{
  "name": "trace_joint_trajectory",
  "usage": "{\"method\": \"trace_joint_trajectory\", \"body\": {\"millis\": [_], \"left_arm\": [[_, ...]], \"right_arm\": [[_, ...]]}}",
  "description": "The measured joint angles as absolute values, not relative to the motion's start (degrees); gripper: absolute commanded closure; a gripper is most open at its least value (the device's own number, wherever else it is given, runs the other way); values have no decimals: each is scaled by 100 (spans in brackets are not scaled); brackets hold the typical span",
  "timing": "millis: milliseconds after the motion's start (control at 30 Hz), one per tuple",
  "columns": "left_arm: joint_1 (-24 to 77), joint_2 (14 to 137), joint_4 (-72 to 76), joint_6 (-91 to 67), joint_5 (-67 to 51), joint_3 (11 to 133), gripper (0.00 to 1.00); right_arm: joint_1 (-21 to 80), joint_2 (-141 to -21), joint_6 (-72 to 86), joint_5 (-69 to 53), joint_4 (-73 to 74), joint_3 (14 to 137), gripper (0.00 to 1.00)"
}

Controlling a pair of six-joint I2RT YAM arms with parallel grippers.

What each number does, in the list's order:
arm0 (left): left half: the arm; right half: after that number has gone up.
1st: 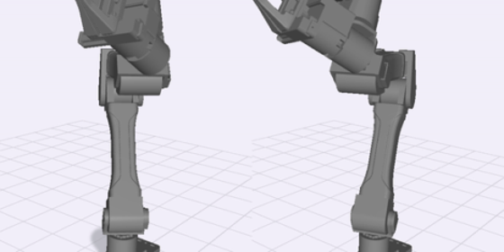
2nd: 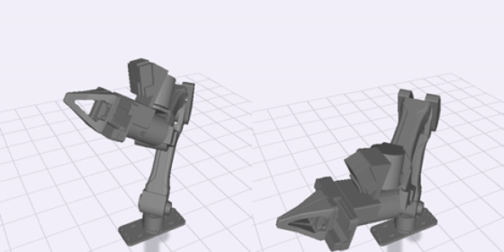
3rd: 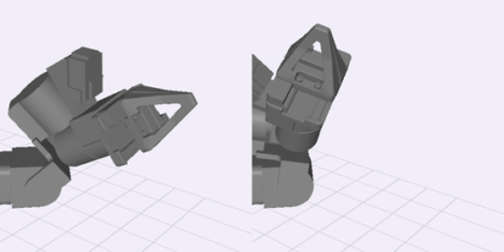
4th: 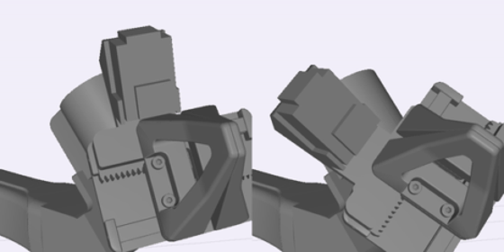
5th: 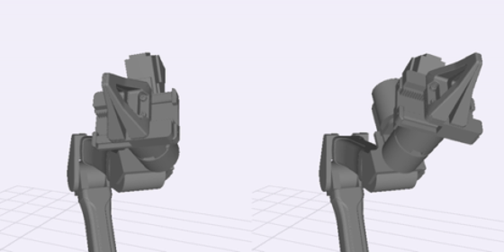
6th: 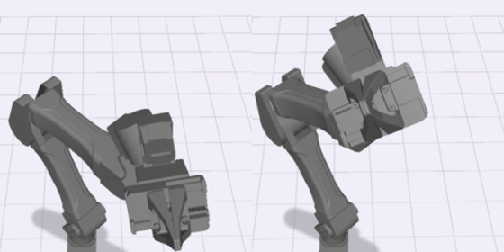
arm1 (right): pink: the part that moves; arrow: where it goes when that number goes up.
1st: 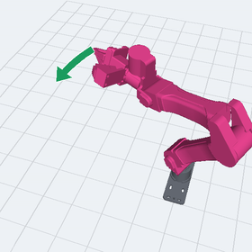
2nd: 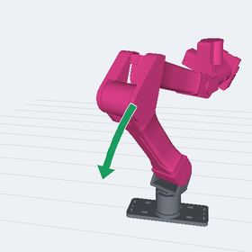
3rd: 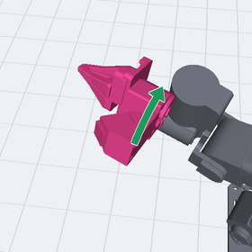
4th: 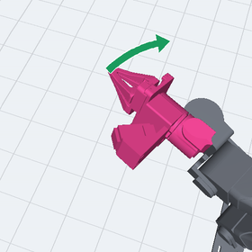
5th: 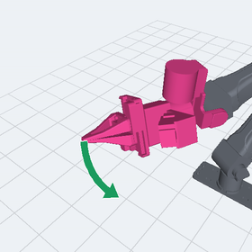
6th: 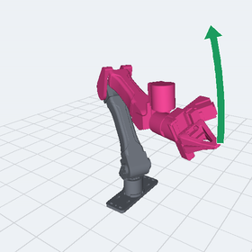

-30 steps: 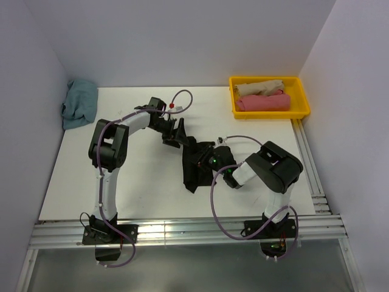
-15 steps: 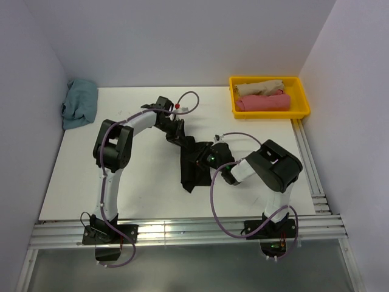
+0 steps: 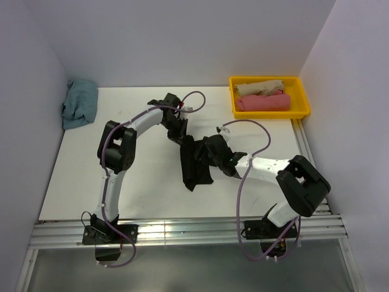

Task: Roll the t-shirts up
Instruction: Roll the tshirt

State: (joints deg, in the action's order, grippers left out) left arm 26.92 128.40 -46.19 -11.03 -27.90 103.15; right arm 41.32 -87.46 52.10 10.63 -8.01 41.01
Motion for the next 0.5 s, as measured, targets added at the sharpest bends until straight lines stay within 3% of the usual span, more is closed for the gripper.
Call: {"method": "trace_joint_trajectory", "body": {"millis": [200, 500], "left_arm": [[2753, 12962, -4908, -1100, -2521, 10615, 100], [2825, 13078, -5137, -1096, -2309, 10866, 100]], "right_arm": [[4589, -8726, 4748, 1839, 163, 4707, 39], [5334, -9808, 4401, 2668, 880, 6257, 39]]}}
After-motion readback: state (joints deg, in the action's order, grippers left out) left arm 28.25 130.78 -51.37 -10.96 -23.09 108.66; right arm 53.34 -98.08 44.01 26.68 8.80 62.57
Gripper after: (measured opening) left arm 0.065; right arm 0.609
